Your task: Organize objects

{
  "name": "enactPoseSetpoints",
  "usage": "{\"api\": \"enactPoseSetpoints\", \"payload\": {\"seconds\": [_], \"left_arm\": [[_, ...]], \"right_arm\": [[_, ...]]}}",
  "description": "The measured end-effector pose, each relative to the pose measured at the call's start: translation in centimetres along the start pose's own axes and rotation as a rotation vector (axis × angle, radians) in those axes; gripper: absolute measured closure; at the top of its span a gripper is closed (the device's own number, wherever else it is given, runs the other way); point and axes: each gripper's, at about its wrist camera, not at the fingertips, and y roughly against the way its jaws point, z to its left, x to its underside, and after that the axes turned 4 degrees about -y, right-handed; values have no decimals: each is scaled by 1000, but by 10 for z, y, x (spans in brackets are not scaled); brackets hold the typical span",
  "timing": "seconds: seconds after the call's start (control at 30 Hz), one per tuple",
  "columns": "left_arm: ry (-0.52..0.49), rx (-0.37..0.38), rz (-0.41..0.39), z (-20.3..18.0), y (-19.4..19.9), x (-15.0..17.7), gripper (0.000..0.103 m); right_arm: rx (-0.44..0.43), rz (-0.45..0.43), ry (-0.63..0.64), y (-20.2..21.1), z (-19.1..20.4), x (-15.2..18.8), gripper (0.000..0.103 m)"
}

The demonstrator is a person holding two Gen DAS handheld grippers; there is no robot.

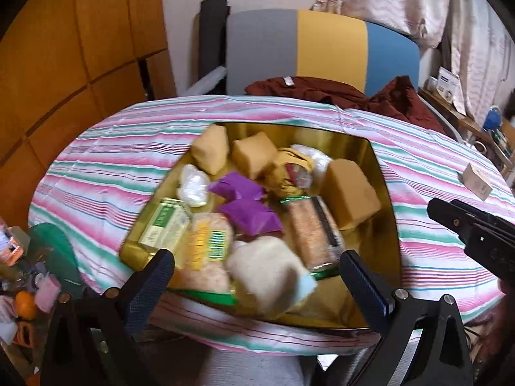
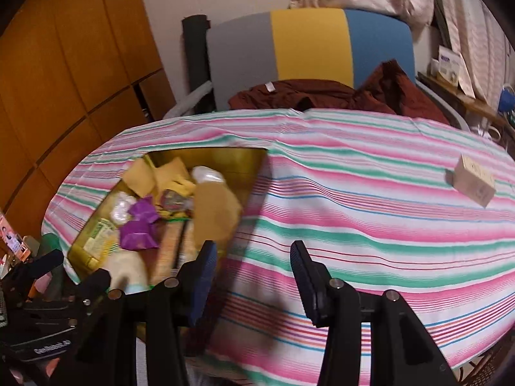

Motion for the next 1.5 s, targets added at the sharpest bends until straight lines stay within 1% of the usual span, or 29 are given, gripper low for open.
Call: {"api": "enactPoseSetpoints", "payload": {"seconds": [0.07, 0.17, 0.27, 0.33, 0.4, 0.5, 0.7, 0.73, 0.83, 1.1, 1.27, 1.5], "left_arm": [[28, -28, 9, 9, 2, 0, 0], [54, -68, 30, 20, 3, -1, 0], [67, -89, 22, 27, 5, -2, 0], [68, -104, 14, 31, 8, -3, 0], [65, -106, 8, 34, 10, -3, 0], [64, -108, 5, 36, 12, -4, 0], [69, -90, 29, 42, 15, -5, 0], [69, -95, 31, 42, 15, -5, 0], [74, -118, 39, 46, 16, -5, 0], [105, -119, 69, 55, 14, -5, 0], [121, -92, 77, 57, 14, -6, 0], [127, -108, 72, 59, 16, -6, 0]], "right_arm": [[9, -8, 19, 5, 11, -1, 54], [28, -18, 44, 11, 32, 0, 50], [49, -23, 42, 11, 41, -1, 49], [79, -23, 40, 10, 47, 1, 42], [100, -19, 41, 9, 50, 1, 40], [115, -17, 36, 8, 54, 4, 40], [159, -15, 23, 11, 64, 6, 38], [174, -11, 24, 11, 66, 6, 36], [215, -4, 26, 9, 72, 7, 36], [225, 21, 23, 4, 77, 9, 35], [223, 20, 30, 4, 82, 8, 35], [237, 16, 25, 4, 85, 9, 35]]}}
